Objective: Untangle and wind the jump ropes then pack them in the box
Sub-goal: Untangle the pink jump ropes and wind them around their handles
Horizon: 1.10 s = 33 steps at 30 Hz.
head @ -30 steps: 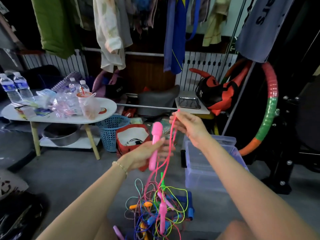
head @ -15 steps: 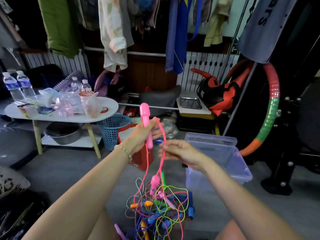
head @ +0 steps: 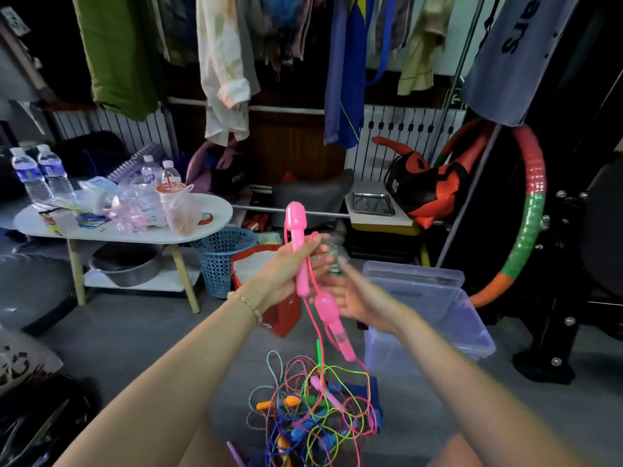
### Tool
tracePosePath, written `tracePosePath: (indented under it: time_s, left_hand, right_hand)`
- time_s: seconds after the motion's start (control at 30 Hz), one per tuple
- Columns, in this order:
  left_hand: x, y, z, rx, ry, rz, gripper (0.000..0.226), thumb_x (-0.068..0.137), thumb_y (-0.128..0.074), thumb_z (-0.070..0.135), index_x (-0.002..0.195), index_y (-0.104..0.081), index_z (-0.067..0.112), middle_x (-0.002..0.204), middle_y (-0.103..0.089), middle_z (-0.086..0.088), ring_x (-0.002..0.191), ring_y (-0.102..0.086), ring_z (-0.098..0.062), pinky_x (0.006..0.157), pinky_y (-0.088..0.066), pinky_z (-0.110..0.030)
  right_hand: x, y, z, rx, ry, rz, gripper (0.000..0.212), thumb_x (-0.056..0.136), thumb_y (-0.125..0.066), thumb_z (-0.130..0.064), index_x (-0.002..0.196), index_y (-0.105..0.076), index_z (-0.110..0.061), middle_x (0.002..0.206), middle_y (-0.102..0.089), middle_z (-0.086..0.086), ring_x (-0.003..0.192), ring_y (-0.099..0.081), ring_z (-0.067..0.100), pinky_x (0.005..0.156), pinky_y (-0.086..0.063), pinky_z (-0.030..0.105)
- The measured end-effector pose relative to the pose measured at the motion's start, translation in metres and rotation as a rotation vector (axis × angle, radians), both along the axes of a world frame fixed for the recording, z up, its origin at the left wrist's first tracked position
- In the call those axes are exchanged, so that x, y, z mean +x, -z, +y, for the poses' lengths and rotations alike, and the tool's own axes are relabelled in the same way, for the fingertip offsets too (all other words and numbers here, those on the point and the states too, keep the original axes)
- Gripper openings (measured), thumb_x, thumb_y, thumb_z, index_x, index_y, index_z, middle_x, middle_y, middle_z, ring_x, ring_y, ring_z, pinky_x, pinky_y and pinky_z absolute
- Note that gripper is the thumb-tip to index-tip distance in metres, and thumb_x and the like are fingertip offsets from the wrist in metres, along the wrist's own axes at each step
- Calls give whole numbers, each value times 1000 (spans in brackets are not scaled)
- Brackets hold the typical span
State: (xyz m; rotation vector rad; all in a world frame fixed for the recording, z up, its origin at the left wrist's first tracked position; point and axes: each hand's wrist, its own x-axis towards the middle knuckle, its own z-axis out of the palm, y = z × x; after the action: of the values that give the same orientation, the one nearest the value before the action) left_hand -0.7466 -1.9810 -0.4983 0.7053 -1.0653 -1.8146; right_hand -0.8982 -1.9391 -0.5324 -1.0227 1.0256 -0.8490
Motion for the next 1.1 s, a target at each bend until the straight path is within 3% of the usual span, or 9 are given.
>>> tracePosePath:
  time_s: [0.1, 0.2, 0.37, 0.47, 0.57, 0.67, 0.83, 0.97, 1.1]
  left_hand:
    - [-6, -7, -4, -41, -58, -5, 14, 97, -49, 16, 98, -61, 10, 65, -68, 4, 58, -67, -8, 57, -56, -18]
    - [-4, -2, -7, -100, -93, -111, 19, 99, -46, 21, 96, -61, 10, 70, -71, 1, 61, -69, -10, 59, -57, -21]
    - [7, 24, 7, -33, 85, -268, 31, 100, -39, 31, 100, -62, 9, 82, -75, -3, 71, -72, -14, 60, -58, -24]
    - [13, 34, 20, 9, 277, -331, 40, 96, -40, 38, 112, -60, 7, 107, -71, -11, 89, -71, -20, 69, -57, -27]
    - [12, 38, 30, 13, 419, -350, 44, 98, -37, 36, 128, -49, 6, 124, -62, -16, 104, -66, -29, 85, -56, -37]
    - [5, 36, 35, 30, 408, -290, 38, 95, -44, 33, 122, -53, 8, 114, -67, -14, 100, -67, -31, 89, -54, -42]
    - [2, 34, 35, 22, 340, -296, 17, 95, -49, 19, 105, -55, 7, 92, -67, -8, 78, -71, -23, 73, -60, -36]
    - [4, 34, 34, 41, 427, -279, 31, 88, -57, 20, 117, -56, 10, 104, -70, -11, 94, -69, -30, 82, -57, -39]
    - [2, 34, 34, 55, 397, -260, 34, 89, -56, 17, 122, -54, 8, 112, -66, -14, 96, -68, -29, 86, -56, -39]
  right_hand:
    - [8, 13, 17, -99, -125, 56, 33, 91, -56, -27, 121, -57, -14, 117, -67, 5, 102, -66, 17, 97, -49, 33]
    - [10, 11, 20, -157, -32, 23, 28, 91, -57, -11, 119, -58, -10, 110, -70, 5, 93, -69, 15, 83, -54, 24]
    - [-1, -8, 14, -245, 173, -55, 37, 80, -61, -23, 115, -58, -10, 103, -72, 5, 90, -69, 15, 84, -55, 26]
    - [-7, -16, 13, -324, 333, 45, 23, 90, -57, -14, 112, -61, -7, 93, -70, 1, 76, -66, 1, 71, -50, 13]
    - [-9, -17, 11, -367, 366, 162, 17, 90, -58, -14, 106, -64, -17, 90, -66, -6, 75, -59, -2, 73, -44, 14]
    - [-11, -15, 9, -351, 318, 172, 18, 89, -60, -17, 106, -66, -17, 89, -67, -4, 77, -58, 4, 80, -45, 20]
    - [-11, -11, 10, -329, 288, 192, 26, 89, -60, -16, 114, -63, -8, 89, -68, 0, 76, -62, 5, 71, -48, 13]
    - [-14, -7, 8, -356, 353, 151, 24, 88, -62, -12, 112, -60, -9, 96, -67, 3, 83, -63, 9, 70, -49, 16]
    - [-13, -11, 11, -372, 423, 163, 30, 82, -69, -11, 105, -50, -12, 96, -63, 1, 79, -60, 6, 67, -48, 14]
